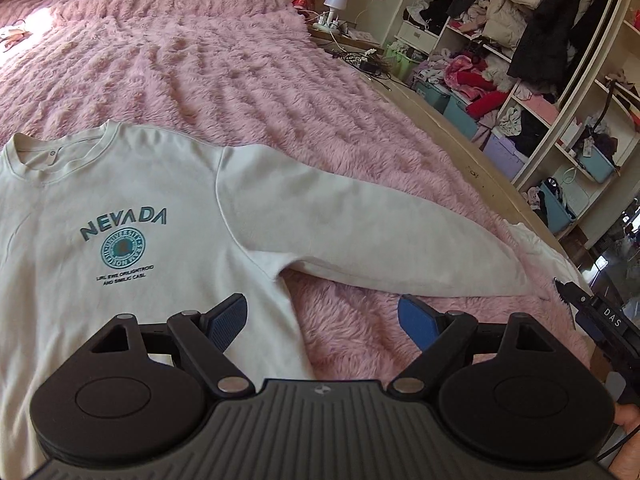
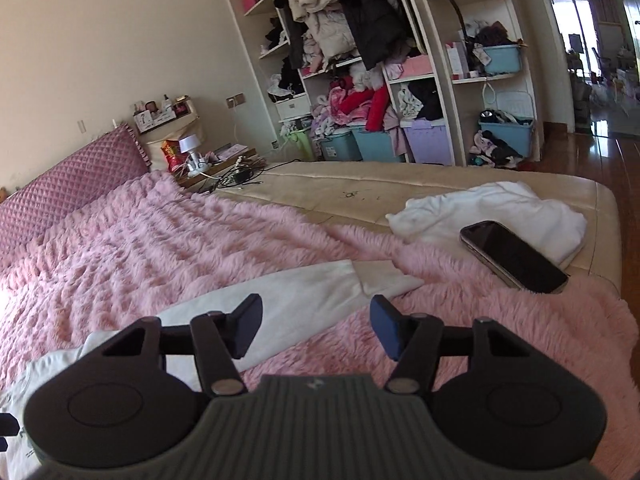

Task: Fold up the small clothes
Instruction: 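Move the right gripper to the sleeve cuff and close on it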

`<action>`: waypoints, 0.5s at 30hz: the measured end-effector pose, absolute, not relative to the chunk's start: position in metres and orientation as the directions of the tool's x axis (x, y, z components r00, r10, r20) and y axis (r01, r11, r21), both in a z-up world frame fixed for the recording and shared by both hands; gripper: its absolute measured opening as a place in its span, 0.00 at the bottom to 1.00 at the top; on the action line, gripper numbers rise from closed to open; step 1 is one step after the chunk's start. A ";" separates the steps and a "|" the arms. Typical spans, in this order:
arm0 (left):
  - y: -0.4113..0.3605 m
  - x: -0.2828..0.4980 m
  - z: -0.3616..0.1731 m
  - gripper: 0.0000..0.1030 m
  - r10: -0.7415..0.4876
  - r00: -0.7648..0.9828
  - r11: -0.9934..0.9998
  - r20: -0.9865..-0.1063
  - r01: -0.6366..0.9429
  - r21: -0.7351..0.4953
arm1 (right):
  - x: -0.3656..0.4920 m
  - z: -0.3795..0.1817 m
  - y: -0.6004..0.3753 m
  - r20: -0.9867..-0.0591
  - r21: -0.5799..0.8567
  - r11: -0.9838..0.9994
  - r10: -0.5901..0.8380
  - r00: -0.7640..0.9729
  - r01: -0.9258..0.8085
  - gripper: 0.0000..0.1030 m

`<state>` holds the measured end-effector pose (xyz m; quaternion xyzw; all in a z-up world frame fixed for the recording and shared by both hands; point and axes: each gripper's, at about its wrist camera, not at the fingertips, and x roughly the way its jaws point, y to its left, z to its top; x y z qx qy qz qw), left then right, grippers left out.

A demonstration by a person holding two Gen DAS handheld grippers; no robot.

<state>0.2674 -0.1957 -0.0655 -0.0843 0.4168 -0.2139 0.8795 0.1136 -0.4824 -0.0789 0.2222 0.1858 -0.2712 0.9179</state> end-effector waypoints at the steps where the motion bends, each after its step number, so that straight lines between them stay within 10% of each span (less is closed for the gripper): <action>1: -0.203 0.276 -0.068 0.97 -0.456 0.562 0.890 -0.690 0.307 -0.338 | 0.122 -0.085 -0.492 -0.467 0.323 0.737 -0.422 0.777 0.594 0.54; 15: -0.249 0.319 -0.111 0.97 -0.477 0.484 0.878 -0.734 0.313 -0.363 | 0.181 -0.152 -0.583 -0.581 0.514 0.474 -0.420 0.697 0.715 0.51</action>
